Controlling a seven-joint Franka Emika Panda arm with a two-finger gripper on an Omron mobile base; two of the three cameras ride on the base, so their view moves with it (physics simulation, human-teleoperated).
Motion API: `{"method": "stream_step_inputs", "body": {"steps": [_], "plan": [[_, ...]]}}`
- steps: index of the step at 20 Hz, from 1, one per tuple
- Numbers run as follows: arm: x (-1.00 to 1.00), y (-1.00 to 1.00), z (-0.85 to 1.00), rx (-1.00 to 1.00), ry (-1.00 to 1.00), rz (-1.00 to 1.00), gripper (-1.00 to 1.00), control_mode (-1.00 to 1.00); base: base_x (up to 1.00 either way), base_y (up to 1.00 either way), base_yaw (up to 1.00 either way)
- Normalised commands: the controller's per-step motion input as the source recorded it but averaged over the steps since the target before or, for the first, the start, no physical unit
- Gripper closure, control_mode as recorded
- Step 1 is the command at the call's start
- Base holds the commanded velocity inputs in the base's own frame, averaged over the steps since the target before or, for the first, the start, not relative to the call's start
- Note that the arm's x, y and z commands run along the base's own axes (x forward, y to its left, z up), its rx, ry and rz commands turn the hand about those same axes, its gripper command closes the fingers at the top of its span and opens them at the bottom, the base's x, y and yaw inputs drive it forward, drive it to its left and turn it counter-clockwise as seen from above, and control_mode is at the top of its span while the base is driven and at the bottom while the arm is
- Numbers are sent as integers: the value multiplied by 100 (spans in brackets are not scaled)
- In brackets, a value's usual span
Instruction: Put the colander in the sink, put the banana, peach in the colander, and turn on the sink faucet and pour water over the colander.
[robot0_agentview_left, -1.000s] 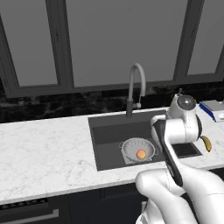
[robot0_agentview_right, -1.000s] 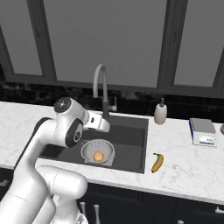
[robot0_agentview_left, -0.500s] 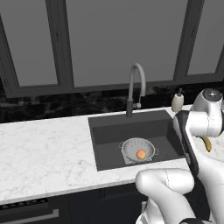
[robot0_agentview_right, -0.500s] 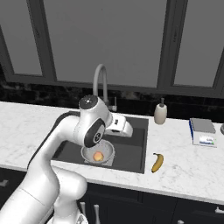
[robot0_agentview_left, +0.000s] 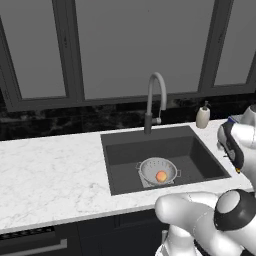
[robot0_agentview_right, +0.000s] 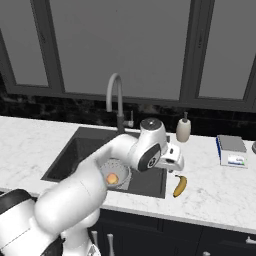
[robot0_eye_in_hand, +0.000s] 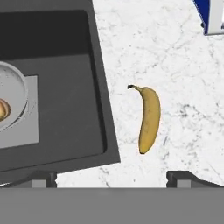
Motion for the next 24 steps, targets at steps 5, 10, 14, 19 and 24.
{"method": "stream_step_inputs", "body": {"steps": [5, 10, 14, 19, 24], "plan": [[29, -64, -58, 8, 14, 0, -100, -100, 0, 0, 0], [25, -51, -64, 4, 6, 0, -100, -100, 0, 0, 0], [18, -51, -56, 6, 7, 0, -100, -100, 0, 0, 0], [10, -31, -40, 9, 7, 0, -100, -100, 0, 0, 0], [5, -3, -24, 13, 6, 0, -100, -100, 0, 0, 0]]}}
